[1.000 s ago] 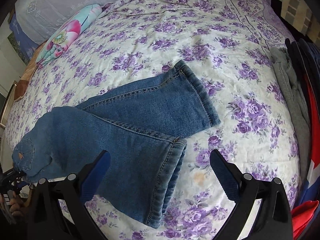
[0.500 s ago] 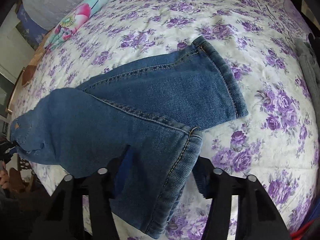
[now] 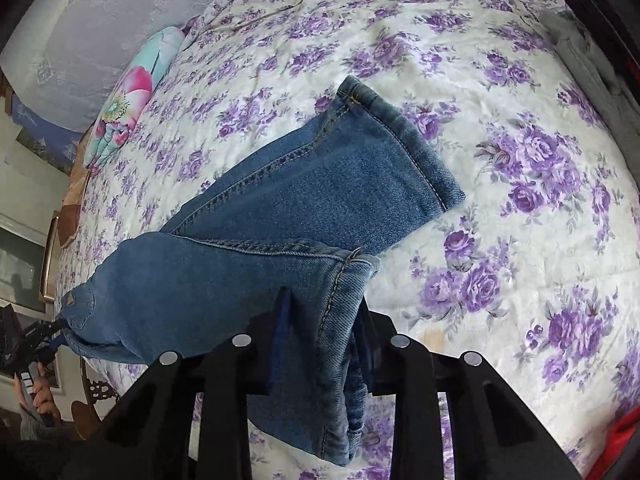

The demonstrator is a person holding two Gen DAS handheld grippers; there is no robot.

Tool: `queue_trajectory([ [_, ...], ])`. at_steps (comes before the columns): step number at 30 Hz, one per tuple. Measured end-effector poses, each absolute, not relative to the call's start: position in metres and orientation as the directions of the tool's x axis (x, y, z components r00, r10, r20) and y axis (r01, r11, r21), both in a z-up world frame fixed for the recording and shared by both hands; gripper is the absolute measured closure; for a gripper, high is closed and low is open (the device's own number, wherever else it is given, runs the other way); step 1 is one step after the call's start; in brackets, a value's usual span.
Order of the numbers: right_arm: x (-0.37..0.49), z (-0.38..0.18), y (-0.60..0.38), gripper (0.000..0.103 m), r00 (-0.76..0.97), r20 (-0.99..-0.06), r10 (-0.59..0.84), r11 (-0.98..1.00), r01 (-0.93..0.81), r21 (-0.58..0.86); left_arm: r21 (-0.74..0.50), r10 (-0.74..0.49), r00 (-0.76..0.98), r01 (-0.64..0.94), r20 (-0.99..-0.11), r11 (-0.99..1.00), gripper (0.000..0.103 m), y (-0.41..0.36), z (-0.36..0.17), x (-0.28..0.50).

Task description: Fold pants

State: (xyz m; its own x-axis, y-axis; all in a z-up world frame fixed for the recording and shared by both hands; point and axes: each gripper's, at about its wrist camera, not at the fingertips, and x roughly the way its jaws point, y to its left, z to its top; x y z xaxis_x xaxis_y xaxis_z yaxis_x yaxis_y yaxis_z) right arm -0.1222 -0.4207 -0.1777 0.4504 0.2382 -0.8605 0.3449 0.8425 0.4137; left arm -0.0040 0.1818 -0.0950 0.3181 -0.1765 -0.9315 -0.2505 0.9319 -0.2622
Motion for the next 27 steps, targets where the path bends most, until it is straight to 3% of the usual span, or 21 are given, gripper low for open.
queue_trajectory([
  [7,-0.116,-0.181,-0.422,0.067,0.420,-0.873,0.248,0.850,0.338,0.404,-0.269,-0.187,0.286,-0.282,-0.940,0.921,0.052,0.194,-0.079,-0.026],
  [9,-0.115,-0.181,-0.422,0.067,0.413,-0.876,0.250,0.854,0.332,0.400,-0.180,-0.079,0.300,-0.330,-0.951,0.927,0.013,0.204,-0.067,-0.035],
  [10,-0.115,-0.180,-0.422,0.067,0.409,-0.878,0.249,0.856,0.331,0.397,-0.140,-0.020,0.319,-0.356,-0.947,0.924,0.011,0.209,-0.058,-0.039],
  [14,-0.114,-0.181,-0.423,0.066,0.402,-0.880,0.252,0.859,0.326,0.395,-0.165,-0.011,0.341,-0.425,-0.940,0.890,0.010,0.234,-0.048,-0.044],
  [19,-0.113,-0.183,-0.422,0.061,0.401,-0.879,0.258,0.857,0.324,0.399,-0.223,-0.098,0.287,-0.447,-0.953,0.866,0.010,0.223,-0.095,-0.032],
  [23,-0.112,-0.180,-0.419,0.048,0.402,-0.877,0.262,0.854,0.326,0.405,-0.248,-0.107,0.320,-0.441,-0.941,0.863,0.010,0.213,-0.107,-0.011],
  [27,-0.114,-0.181,-0.414,0.041,0.402,-0.878,0.260,0.850,0.337,0.406,-0.263,-0.124,0.311,-0.460,-0.942,0.848,0.010,0.217,-0.117,0.019],
])
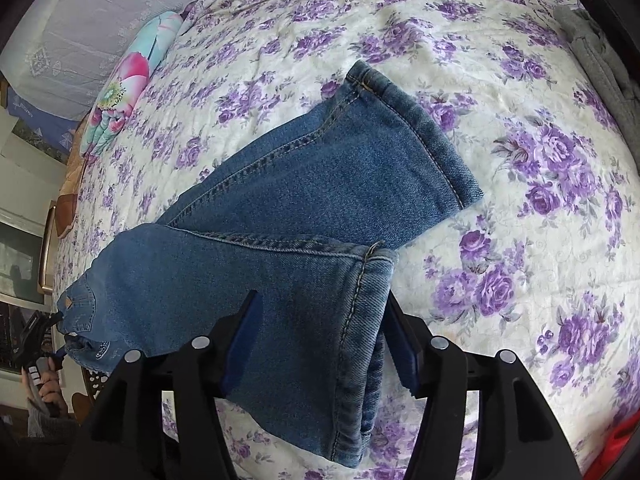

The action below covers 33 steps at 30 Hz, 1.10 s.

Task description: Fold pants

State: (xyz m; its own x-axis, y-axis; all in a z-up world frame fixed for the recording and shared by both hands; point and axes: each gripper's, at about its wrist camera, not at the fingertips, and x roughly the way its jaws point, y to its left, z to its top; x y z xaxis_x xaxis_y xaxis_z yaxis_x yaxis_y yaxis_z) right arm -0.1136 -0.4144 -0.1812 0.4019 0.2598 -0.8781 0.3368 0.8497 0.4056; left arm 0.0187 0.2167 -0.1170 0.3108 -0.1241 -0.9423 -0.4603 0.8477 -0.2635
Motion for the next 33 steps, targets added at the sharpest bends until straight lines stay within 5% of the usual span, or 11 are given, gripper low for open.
queue_trajectory([
  [2,-0.117,-0.181,-0.414,0.041,0.414,-0.874,0.255,0.842,0.350,0.411,-0.259,-0.122,0.305,-0.462,-0.944,0.848,0.011,0.218,-0.119,0.028],
  [5,-0.125,-0.183,-0.416,0.041,0.431,-0.865,0.258,0.818,0.379,0.432,-0.253,-0.127,0.303,-0.423,-0.944,0.870,0.042,0.216,-0.113,0.041],
  [7,-0.132,-0.184,-0.418,0.041,0.443,-0.858,0.261,0.803,0.393,0.448,-0.240,-0.121,0.295,-0.407,-0.948,0.881,0.050,0.216,-0.106,0.047],
  [9,-0.140,-0.186,-0.418,0.041,0.463,-0.845,0.269,0.786,0.401,0.471,-0.216,-0.100,0.291,-0.401,-0.951,0.890,0.069,0.217,-0.100,0.052],
  [11,-0.143,-0.188,-0.415,0.041,0.477,-0.838,0.265,0.781,0.404,0.477,-0.261,-0.145,0.293,-0.409,-0.945,0.874,0.070,0.224,-0.096,0.058],
  [13,-0.143,-0.191,-0.409,0.056,0.475,-0.842,0.257,0.788,0.401,0.467,-0.297,-0.175,0.308,-0.411,-0.935,0.862,0.072,0.228,-0.089,0.065],
  [15,-0.142,-0.193,-0.407,0.092,0.483,-0.815,0.320,0.758,0.385,0.526,-0.320,-0.191,0.333,-0.390,-0.923,0.864,0.073,0.226,-0.080,0.077],
  [27,-0.139,-0.113,-0.429,0.093,0.679,-0.706,0.202,0.606,0.480,0.635,-0.412,-0.356,0.348,-0.099,-0.867,0.906,0.078,0.182,-0.042,0.169],
  [33,-0.119,-0.081,-0.452,0.093,0.731,-0.658,0.182,0.545,0.482,0.686,-0.501,-0.440,0.368,-0.085,-0.819,0.861,0.078,0.172,-0.031,0.199],
])
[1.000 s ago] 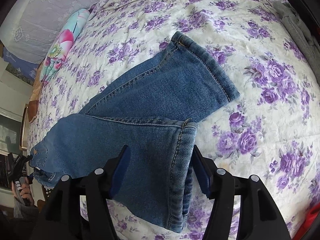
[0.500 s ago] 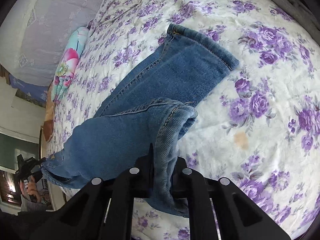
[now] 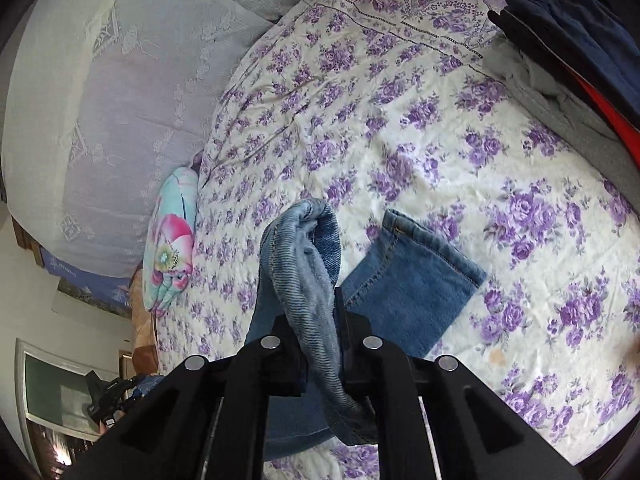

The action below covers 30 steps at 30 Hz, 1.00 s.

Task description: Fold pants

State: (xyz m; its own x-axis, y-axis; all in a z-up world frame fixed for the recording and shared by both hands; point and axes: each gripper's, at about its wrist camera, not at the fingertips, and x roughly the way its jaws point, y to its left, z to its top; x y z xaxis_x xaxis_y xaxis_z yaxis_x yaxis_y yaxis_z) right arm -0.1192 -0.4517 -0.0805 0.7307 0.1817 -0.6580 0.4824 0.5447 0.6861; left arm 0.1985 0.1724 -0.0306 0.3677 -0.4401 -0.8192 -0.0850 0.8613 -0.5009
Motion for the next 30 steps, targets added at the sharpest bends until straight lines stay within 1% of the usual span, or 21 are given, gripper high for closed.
queue_trajectory([
  [4,-0.079,-0.082,-0.497,0.093,0.743,-0.630,0.226,0.489,0.472,0.733,-0.519,-0.437,0.393,-0.127,-0.809,0.845,0.078,0.153,-0.035,0.232],
  [5,-0.061,-0.085,-0.509,0.093,0.737,-0.633,0.237,0.479,0.478,0.736,-0.525,-0.437,0.395,-0.148,-0.808,0.838,0.078,0.148,-0.040,0.243],
  [7,-0.015,-0.096,-0.532,0.093,0.720,-0.642,0.264,0.458,0.492,0.740,-0.498,-0.402,0.387,-0.191,-0.830,0.846,0.078,0.140,-0.051,0.268],
  [8,0.013,-0.104,-0.542,0.089,0.702,-0.649,0.292,0.453,0.496,0.740,-0.473,-0.377,0.364,-0.224,-0.852,0.852,0.078,0.135,-0.059,0.280],
  [9,0.038,-0.110,-0.551,0.079,0.675,-0.675,0.299,0.464,0.515,0.721,-0.441,-0.352,0.330,-0.251,-0.876,0.862,0.078,0.130,-0.067,0.291],
  [10,0.058,-0.112,-0.560,0.072,0.650,-0.712,0.264,0.485,0.549,0.681,-0.410,-0.329,0.295,-0.274,-0.897,0.870,0.078,0.127,-0.073,0.297],
  [11,0.070,-0.109,-0.568,0.058,0.649,-0.731,0.212,0.503,0.569,0.651,-0.388,-0.314,0.274,-0.282,-0.909,0.877,0.073,0.123,-0.075,0.299],
  [12,0.077,-0.104,-0.574,0.049,0.670,-0.721,0.179,0.517,0.559,0.648,-0.375,-0.301,0.279,-0.267,-0.912,0.888,0.062,0.120,-0.071,0.298],
  [13,0.080,-0.099,-0.577,0.049,0.690,-0.703,0.171,0.531,0.537,0.656,-0.341,-0.263,0.303,-0.243,-0.916,0.908,0.055,0.118,-0.064,0.294],
  [14,0.081,-0.096,-0.577,0.050,0.697,-0.697,0.169,0.548,0.521,0.654,-0.291,-0.205,0.339,-0.228,-0.918,0.929,0.039,0.118,-0.054,0.289],
  [15,0.080,-0.094,-0.577,0.050,0.697,-0.698,0.164,0.566,0.512,0.646,-0.248,-0.151,0.378,-0.222,-0.913,0.943,0.032,0.119,-0.043,0.284],
  [16,0.076,-0.095,-0.574,0.050,0.692,-0.704,0.161,0.585,0.507,0.633,-0.227,-0.123,0.408,-0.216,-0.904,0.950,0.025,0.122,-0.035,0.279],
  [20,0.045,-0.119,-0.544,0.049,0.622,-0.765,0.170,0.630,0.528,0.570,-0.246,-0.157,0.415,-0.170,-0.896,0.954,0.024,0.133,-0.028,0.272],
  [23,0.011,-0.148,-0.520,0.049,0.587,-0.790,0.177,0.587,0.582,0.563,-0.259,-0.186,0.387,-0.146,-0.903,0.955,0.024,0.133,-0.039,0.264],
  [25,-0.003,-0.170,-0.511,0.049,0.586,-0.784,0.204,0.522,0.613,0.594,-0.273,-0.208,0.359,-0.140,-0.910,0.952,0.024,0.131,-0.049,0.259],
  [27,-0.007,-0.190,-0.511,0.052,0.609,-0.762,0.220,0.439,0.636,0.635,-0.285,-0.226,0.336,-0.139,-0.914,0.948,0.024,0.128,-0.059,0.254],
  [30,0.005,-0.205,-0.515,0.056,0.641,-0.743,0.193,0.399,0.640,0.656,-0.289,-0.239,0.306,-0.128,-0.922,0.949,0.024,0.120,-0.068,0.248],
])
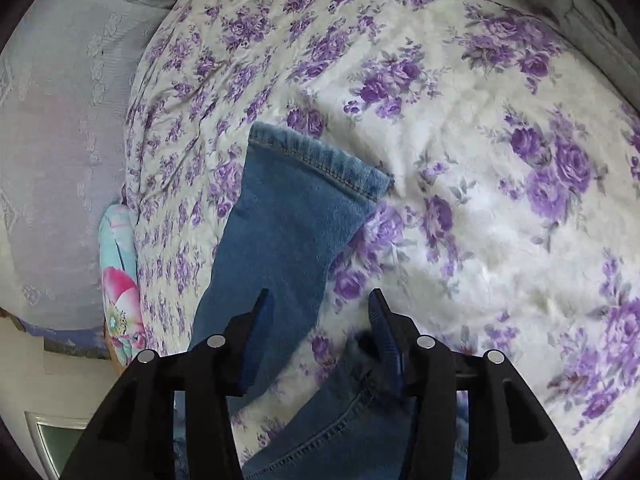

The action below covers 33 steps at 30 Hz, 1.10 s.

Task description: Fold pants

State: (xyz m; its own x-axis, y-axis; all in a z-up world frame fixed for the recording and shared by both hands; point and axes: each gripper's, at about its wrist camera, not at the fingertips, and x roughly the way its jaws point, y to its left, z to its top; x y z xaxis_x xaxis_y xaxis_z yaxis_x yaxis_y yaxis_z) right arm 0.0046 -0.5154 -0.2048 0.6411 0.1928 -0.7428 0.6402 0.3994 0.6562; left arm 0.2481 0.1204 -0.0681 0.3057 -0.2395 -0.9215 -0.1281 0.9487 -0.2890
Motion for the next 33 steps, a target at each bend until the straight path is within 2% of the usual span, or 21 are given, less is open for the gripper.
queue_trajectory([
  [2,0.011,-0.218,-0.518,0.063,0.652,-0.732,0.196,0.345,0.653,0.674,-0.286,-0.244,0.291,-0.111,-0.925,0.952,0.024,0.115,-0.071,0.244],
  [4,0.011,-0.221,-0.519,0.082,0.672,-0.716,0.189,0.313,0.650,0.692,-0.285,-0.250,0.281,-0.090,-0.927,0.954,0.024,0.109,-0.073,0.239],
  [5,0.011,-0.218,-0.517,0.097,0.688,-0.697,0.204,0.310,0.630,0.712,-0.290,-0.257,0.278,-0.082,-0.925,0.953,0.024,0.106,-0.074,0.237],
  [12,-0.028,-0.146,-0.506,0.098,0.756,-0.630,0.179,0.390,0.534,0.751,-0.361,-0.338,0.267,-0.039,-0.902,0.932,0.024,0.086,-0.076,0.233],
  [16,-0.051,-0.125,-0.500,0.098,0.757,-0.626,0.187,0.386,0.529,0.756,-0.338,-0.320,0.253,-0.032,-0.913,0.941,0.024,0.070,-0.072,0.244],
  [21,-0.078,-0.104,-0.501,0.101,0.785,-0.606,0.126,0.382,0.526,0.760,-0.338,-0.314,0.207,-0.094,-0.927,0.936,0.017,0.070,-0.072,0.254],
  [24,-0.089,-0.097,-0.508,0.101,0.786,-0.608,0.110,0.391,0.528,0.754,-0.364,-0.333,0.203,-0.143,-0.921,0.920,0.015,0.073,-0.070,0.262],
  [28,-0.093,-0.115,-0.508,0.101,0.766,-0.626,0.147,0.345,0.553,0.758,-0.345,-0.318,0.161,-0.181,-0.934,0.921,0.014,0.069,-0.076,0.276],
  [29,-0.094,-0.122,-0.506,0.097,0.764,-0.625,0.161,0.328,0.556,0.764,-0.332,-0.310,0.140,-0.190,-0.941,0.924,0.014,0.067,-0.082,0.279],
  [31,-0.097,-0.136,-0.500,0.097,0.758,-0.627,0.182,0.283,0.570,0.771,-0.313,-0.298,0.106,-0.196,-0.949,0.929,0.019,0.063,-0.096,0.281],
  [32,-0.098,-0.142,-0.496,0.097,0.755,-0.627,0.192,0.262,0.577,0.774,-0.310,-0.297,0.091,-0.193,-0.950,0.931,0.041,0.063,-0.103,0.280],
  [33,-0.100,-0.148,-0.493,0.097,0.750,-0.629,0.204,0.248,0.582,0.774,-0.316,-0.307,0.074,-0.193,-0.949,0.929,0.054,0.064,-0.109,0.278],
])
